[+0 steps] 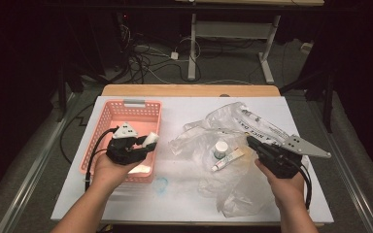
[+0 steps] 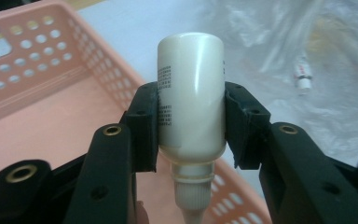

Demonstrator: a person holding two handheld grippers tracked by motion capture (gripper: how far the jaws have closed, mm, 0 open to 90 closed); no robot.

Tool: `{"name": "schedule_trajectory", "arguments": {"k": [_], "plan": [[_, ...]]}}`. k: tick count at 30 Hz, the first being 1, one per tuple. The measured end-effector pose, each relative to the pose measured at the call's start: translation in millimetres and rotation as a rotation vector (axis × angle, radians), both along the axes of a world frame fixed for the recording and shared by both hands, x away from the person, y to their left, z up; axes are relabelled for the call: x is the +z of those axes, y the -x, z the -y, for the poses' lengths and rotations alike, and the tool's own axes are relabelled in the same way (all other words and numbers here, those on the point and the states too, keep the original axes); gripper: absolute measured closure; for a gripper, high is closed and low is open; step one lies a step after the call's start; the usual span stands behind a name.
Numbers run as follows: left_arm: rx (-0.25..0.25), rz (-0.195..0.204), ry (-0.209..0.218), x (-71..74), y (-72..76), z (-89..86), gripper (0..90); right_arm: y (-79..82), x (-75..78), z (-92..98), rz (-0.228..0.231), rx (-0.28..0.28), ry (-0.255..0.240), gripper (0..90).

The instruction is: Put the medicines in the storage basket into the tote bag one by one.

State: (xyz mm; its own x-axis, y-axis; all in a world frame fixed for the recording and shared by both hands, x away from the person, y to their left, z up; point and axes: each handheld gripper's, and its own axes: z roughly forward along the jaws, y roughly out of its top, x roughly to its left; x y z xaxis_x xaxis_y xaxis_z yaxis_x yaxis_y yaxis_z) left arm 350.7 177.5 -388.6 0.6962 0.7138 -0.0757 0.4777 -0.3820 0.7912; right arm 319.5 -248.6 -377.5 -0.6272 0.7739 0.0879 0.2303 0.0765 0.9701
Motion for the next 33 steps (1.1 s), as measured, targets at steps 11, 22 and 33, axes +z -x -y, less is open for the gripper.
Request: {"name": "schedule_trajectory", "arguments": {"k": [11,22,33], "plan": [[-0.148,0.013,-0.005,-3.0,22.4,50.6,58.0,1.1,1.3,-0.2,0.006,0.003,0.001,90.0],[-0.246,-0.003,0.009,-12.3,28.2,95.5,58.0,1.8,1.9,1.0,0.008,0.002,-0.005,90.0],[-0.311,-0.004,0.015,-29.6,17.7,150.6,57.9,1.5,1.5,1.2,0.007,0.002,-0.004,90.0]]}}
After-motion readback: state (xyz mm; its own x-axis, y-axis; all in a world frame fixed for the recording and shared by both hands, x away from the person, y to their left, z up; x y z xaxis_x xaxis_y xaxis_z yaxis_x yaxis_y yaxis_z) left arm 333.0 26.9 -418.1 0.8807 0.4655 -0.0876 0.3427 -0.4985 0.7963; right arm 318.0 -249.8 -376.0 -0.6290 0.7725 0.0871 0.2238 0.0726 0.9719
